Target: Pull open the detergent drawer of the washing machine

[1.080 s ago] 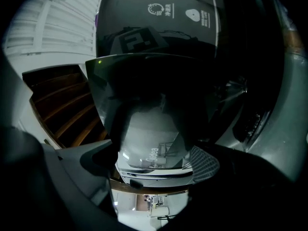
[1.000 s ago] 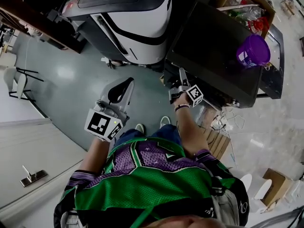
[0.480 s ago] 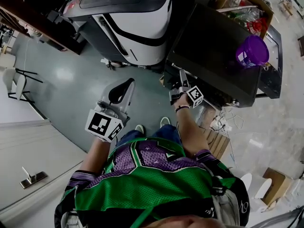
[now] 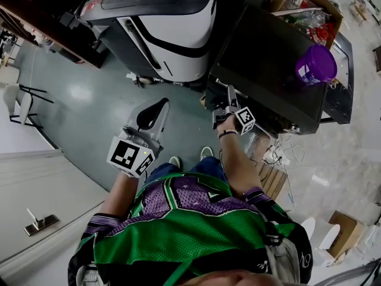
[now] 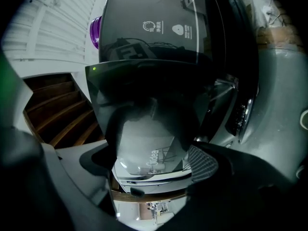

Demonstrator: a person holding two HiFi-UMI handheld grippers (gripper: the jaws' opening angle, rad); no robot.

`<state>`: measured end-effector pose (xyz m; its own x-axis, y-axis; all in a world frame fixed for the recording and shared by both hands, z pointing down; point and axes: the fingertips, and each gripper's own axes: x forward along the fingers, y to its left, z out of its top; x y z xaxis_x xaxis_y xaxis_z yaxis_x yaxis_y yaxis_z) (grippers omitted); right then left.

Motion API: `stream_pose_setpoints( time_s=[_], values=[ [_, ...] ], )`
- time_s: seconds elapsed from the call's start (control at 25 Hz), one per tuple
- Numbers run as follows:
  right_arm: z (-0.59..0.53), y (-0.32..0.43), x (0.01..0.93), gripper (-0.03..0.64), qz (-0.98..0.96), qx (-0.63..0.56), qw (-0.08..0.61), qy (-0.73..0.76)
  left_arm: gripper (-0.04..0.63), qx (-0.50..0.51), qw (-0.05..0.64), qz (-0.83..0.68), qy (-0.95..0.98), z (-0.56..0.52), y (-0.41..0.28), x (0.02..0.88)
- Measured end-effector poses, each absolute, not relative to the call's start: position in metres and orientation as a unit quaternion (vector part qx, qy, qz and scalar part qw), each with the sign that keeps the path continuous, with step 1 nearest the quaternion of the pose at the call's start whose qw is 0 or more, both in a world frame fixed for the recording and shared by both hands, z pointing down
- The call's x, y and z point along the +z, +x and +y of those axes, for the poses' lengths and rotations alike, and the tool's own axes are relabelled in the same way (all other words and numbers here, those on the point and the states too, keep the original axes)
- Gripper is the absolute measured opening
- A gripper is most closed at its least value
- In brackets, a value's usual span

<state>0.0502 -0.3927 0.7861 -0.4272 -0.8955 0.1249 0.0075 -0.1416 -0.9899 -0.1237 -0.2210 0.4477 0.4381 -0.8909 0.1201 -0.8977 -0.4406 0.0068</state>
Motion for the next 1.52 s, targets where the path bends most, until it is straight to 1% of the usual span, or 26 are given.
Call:
stream_pose_setpoints(
  time_s=[0.32, 0.88, 1.12, 1.52],
  values=[
    [-0.370, 0.043, 0.788, 0.457, 0.568, -0.649, 0.331, -0.382, 0.018, 0.039, 0.028, -0.521, 0.852, -0.220, -0.118, 0.441],
    [-0.329, 0.032, 0.787, 0.454, 0.600, -0.673, 0.279, -0.331, 0.018, 0.023, 0.014, -0.496, 0.868, -0.227, -0.080, 0.439],
    [-0.317, 0.029, 0.785, 0.454, 0.603, -0.675, 0.272, -0.326, 0.018, 0.017, 0.015, -0.486, 0.874, -0.224, -0.074, 0.439],
    [-0.300, 0.027, 0.785, 0.454, 0.598, -0.675, 0.280, -0.329, 0.018, 0.020, 0.020, -0.468, 0.883, -0.218, -0.079, 0.444]
  ],
)
